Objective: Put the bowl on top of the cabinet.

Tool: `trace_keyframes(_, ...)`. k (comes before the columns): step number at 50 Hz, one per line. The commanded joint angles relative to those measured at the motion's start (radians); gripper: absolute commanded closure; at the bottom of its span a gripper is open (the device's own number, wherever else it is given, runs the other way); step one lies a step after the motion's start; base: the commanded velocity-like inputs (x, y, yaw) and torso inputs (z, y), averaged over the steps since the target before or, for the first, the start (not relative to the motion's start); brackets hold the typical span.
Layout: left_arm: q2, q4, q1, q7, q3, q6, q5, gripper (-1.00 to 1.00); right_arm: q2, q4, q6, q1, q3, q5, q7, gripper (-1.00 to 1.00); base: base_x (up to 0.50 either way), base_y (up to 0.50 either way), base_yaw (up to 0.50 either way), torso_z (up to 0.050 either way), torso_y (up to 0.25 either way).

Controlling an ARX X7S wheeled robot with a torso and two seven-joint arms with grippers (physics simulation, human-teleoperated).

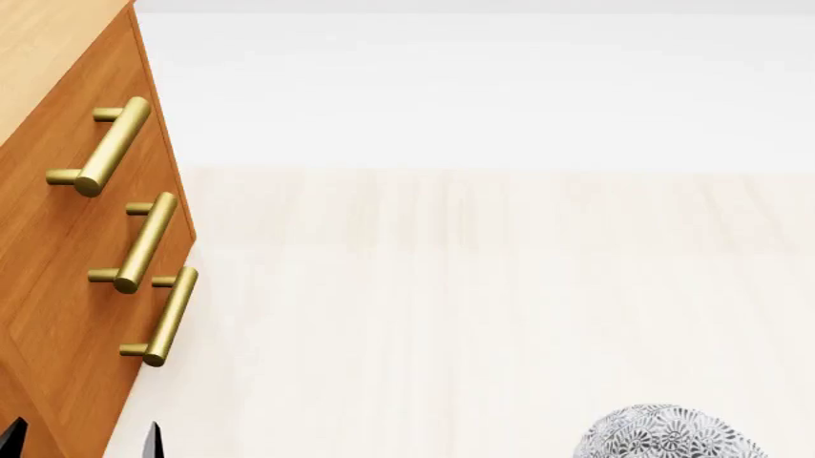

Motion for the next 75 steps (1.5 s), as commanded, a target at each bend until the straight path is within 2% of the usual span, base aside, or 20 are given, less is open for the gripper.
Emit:
trace_keyframes(1,-0.005,0.001,0.002,-0.007,0.004,0.003,-0.003,-1.00,-0.038,0.036,-0.111,-0.031,0.052,0.067,0.032,-1.00,0.00,0.00,0.00,0.000,0.000)
trace_keyframes(3,-0.006,0.001,0.001,-0.008,0.004,0.002,-0.005,-1.00,-0.035,0.035,-0.112,-0.032,0.047,0.069,0.032,-1.00,0.00,0.00,0.00,0.000,0.000)
trace_keyframes(5,-0.006,0.002,0.001,-0.009,0.004,0.002,-0.006,-1.00,-0.046,0.052,-0.183,-0.042,0.047,0.071,0.004,-1.00,0.00,0.00,0.00,0.000,0.000)
trace_keyframes(7,-0.006,-0.003,-0.001,-0.008,0.007,0.002,-0.005,-1.00,-0.046,0.037,-0.145,-0.045,0.054,0.048,0.040,-1.00,0.00,0.00,0.00,0.000,0.000)
trace_keyframes(9,-0.006,-0.005,-0.002,-0.008,0.009,0.002,-0.005,-1.00,-0.043,0.051,-0.153,-0.041,0.055,0.073,0.040,-1.00,0.00,0.00,0.00,0.000,0.000)
trace_keyframes(11,-0.007,-0.003,-0.003,-0.009,0.007,0.000,-0.009,-1.00,-0.023,0.076,-0.180,-0.036,0.042,0.184,-0.005,-1.00,0.00,0.00,0.00,0.000,0.000)
trace_keyframes(18,-0.008,-0.009,-0.008,-0.011,0.008,0.000,-0.012,-1.00,-0.014,0.100,-0.195,-0.027,0.042,0.250,-0.014,-1.00,0.00,0.00,0.00,0.000,0.000)
trace_keyframes(28,-0.012,-0.009,-0.008,-0.015,0.008,0.005,-0.014,-1.00,-0.023,0.117,-0.243,-0.043,0.054,0.302,-0.015,-1.00,0.00,0.00,0.00,0.000,0.000)
trace_keyframes(41,-0.017,-0.007,-0.008,-0.019,0.011,0.004,-0.017,-1.00,-0.068,0.108,-0.391,-0.102,0.070,0.310,-0.039,-1.00,0.00,0.00,0.00,0.000,0.000)
trace_keyframes(75,-0.025,-0.017,-0.015,-0.031,0.021,0.006,-0.023,-1.00,0.022,0.163,-0.385,-0.081,0.047,0.523,-0.039,-1.00,0.00,0.00,0.00,0.000,0.000)
